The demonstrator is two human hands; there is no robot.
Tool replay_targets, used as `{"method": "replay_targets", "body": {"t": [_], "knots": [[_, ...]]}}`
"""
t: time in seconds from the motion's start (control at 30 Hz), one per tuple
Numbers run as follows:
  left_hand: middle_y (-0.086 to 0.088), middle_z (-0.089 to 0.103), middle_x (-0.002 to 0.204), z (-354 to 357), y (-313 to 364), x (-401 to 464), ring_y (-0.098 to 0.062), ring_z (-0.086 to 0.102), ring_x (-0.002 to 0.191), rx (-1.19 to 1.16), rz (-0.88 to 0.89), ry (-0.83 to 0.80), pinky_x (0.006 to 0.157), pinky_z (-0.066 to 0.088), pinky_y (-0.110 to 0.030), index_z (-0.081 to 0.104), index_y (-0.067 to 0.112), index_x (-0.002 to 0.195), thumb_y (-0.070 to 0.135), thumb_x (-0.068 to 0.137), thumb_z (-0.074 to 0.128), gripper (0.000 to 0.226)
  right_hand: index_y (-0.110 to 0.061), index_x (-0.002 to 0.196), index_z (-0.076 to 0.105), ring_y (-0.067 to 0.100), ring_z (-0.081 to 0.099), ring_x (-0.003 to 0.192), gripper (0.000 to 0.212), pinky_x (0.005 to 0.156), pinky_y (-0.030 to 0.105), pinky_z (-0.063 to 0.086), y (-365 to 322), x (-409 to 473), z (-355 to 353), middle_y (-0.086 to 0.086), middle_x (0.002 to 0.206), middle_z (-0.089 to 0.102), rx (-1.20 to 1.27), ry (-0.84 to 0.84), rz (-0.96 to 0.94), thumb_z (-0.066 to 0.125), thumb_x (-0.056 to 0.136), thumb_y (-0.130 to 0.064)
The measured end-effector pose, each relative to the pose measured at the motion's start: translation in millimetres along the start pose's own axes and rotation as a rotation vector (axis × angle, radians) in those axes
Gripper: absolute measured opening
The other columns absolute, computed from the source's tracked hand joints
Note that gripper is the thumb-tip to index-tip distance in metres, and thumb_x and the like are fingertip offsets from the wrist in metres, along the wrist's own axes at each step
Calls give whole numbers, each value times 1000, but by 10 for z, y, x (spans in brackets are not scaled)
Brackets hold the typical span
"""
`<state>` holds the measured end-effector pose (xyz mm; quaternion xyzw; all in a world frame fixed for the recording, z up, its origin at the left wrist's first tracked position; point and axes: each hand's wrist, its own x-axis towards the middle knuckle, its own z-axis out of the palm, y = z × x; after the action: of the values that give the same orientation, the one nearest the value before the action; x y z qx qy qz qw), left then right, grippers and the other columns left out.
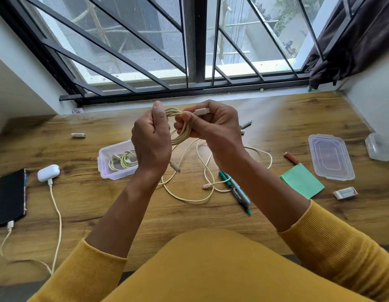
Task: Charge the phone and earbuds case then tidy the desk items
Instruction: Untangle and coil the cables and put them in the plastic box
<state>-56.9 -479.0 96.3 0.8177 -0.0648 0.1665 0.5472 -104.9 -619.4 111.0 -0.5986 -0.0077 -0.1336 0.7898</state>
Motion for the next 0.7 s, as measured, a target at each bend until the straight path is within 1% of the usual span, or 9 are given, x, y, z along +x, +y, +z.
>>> {"method": "replay_targets", "body": {"t": [0.1, 0.17, 0.27, 0.33, 0.43, 0.53, 0.6, 0.67, 0.7], "knots": [[-8, 54, 59, -37, 13, 15, -32, 52, 55, 17, 114, -37, 54, 44, -55, 51, 4, 70, 48, 111, 37, 62, 3, 106, 67, 32, 77, 84, 9, 78, 46, 66, -28, 13, -24, 27, 96, 75, 108, -3, 89, 69, 97, 1], [-6, 53, 58, -62, -11, 35, -28, 50, 53, 23, 165, -89, 52, 43, -53, 52, 4, 69, 45, 111, 38, 61, 1, 105, 67, 31, 76, 81, 8, 76, 44, 65, -22, 30, -43, 25, 92, 74, 143, 9, 119, 68, 98, 1], [-5, 54, 58, -95, -55, 49, -28, 51, 51, -1, 165, -176, 50, 47, -53, 54, 6, 69, 44, 111, 40, 58, 4, 113, 66, 27, 74, 79, 15, 77, 41, 64, -10, 53, -84, 21, 91, 72, 172, -2, 151, 67, 98, 2], [-5, 54, 60, -105, -54, 34, -25, 51, 51, -29, 146, -250, 46, 50, -47, 56, 6, 75, 42, 112, 39, 54, 6, 120, 66, 24, 73, 79, 22, 79, 38, 64, 4, 63, -100, 19, 92, 72, 165, -31, 174, 66, 98, 2], [-1, 52, 62, -115, -36, 14, -10, 50, 50, -44, 131, -349, 45, 49, -28, 61, 6, 94, 39, 112, 39, 43, 8, 116, 70, 21, 72, 76, 20, 78, 35, 63, 27, 82, -104, 20, 92, 74, 101, -29, 160, 68, 96, 3], [2, 56, 66, -135, -12, -1, -10, 59, 51, 10, 191, -408, 46, 54, -28, 60, 10, 107, 38, 114, 41, 35, 7, 111, 73, 25, 72, 77, 17, 75, 36, 62, 9, 102, -125, 22, 91, 75, -1, -18, 95, 70, 95, 3], [2, 61, 71, -143, 25, -1, -11, 66, 53, 58, 216, -440, 46, 54, -24, 56, 11, 119, 40, 113, 44, 32, 11, 113, 71, 31, 72, 81, 19, 76, 37, 63, -18, 112, -133, 29, 94, 74, -45, -20, 56, 70, 95, 2], [5, 67, 80, -151, 66, 10, -10, 69, 53, 97, 221, -466, 47, 52, -19, 51, 15, 138, 42, 112, 46, 38, 15, 114, 70, 38, 72, 84, 22, 77, 40, 62, -40, 116, -129, 32, 98, 74, -64, -24, 29, 70, 96, 2], [4, 70, 85, -161, 82, 17, -9, 69, 53, 113, 231, -472, 48, 55, -21, 49, 19, 145, 43, 112, 47, 41, 14, 114, 70, 39, 72, 84, 22, 77, 41, 62, -48, 115, -124, 33, 98, 74, -68, -21, 20, 70, 96, 1]]}}
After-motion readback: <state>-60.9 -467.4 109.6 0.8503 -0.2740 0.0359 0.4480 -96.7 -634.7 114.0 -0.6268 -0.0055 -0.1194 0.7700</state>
